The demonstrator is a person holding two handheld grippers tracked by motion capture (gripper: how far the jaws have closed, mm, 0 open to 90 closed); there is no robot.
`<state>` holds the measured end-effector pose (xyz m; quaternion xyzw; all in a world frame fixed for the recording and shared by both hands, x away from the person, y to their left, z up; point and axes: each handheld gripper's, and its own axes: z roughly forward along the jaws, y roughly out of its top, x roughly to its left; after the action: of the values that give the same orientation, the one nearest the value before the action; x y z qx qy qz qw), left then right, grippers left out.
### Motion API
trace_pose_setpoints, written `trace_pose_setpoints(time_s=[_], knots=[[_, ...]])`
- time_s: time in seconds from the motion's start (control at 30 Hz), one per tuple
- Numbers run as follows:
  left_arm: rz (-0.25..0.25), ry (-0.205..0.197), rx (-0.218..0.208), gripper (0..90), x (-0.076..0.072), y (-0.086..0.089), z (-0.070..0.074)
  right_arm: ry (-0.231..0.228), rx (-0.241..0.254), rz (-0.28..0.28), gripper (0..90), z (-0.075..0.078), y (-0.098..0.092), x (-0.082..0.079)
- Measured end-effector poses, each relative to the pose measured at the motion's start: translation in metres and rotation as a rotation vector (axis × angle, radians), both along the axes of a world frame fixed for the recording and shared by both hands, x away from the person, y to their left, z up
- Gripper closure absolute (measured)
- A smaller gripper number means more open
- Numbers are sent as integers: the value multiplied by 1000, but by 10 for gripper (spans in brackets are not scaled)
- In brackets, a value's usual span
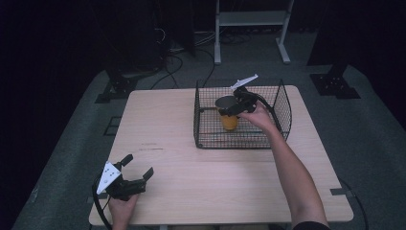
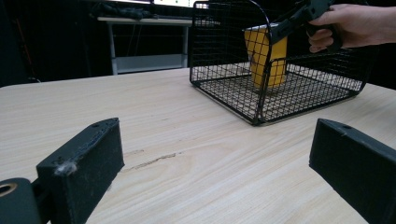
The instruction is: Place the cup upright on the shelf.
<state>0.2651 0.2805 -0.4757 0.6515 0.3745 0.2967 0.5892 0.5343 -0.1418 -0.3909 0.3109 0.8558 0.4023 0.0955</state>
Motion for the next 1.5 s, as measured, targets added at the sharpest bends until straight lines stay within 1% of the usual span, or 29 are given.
trace_pose_setpoints(time_s=[0.07, 0.2, 0.43, 0.53, 0.63, 0.93, 1.03, 1.1, 1.2, 1.3, 1.4, 1.5], knots=[[0, 0, -3, 23, 0, 0, 0, 7, -7, 1, 100, -2, 1, 0], [0, 0, -3, 23, 0, 0, 0, 3, -27, 3, 100, -4, 3, 1], [-1, 0, -2, 23, 0, 0, 0, 3, -27, 4, 93, -4, 4, 0], [-2, 0, -1, 23, 0, 0, 0, -2, -29, 6, 67, -4, 3, -1], [-2, 0, 1, 23, 0, 0, 0, -22, -7, -6, 62, -3, 1, -3], [-1, 1, 3, 23, 0, -1, 0, -22, -22, -3, 61, -2, -3, -7], [0, 2, 3, 23, 0, -1, 0, -25, -21, -14, 35, -3, -5, -6], [-2, 2, 4, 23, 0, -1, 0, -23, -15, -25, 29, -2, -6, -6], [-3, 3, 5, 23, 0, -1, 0, -22, -13, -24, 29, 0, -7, -7], [-3, 2, 5, 23, 0, -2, 0, -32, -5, -26, 30, 2, -8, -7], [-3, 3, 5, 23, 0, -2, 0, -37, 24, -33, 30, 6, -10, -8], [-2, 3, 5, 23, 0, -2, 0, -49, 33, -38, 30, 11, -12, -10]])
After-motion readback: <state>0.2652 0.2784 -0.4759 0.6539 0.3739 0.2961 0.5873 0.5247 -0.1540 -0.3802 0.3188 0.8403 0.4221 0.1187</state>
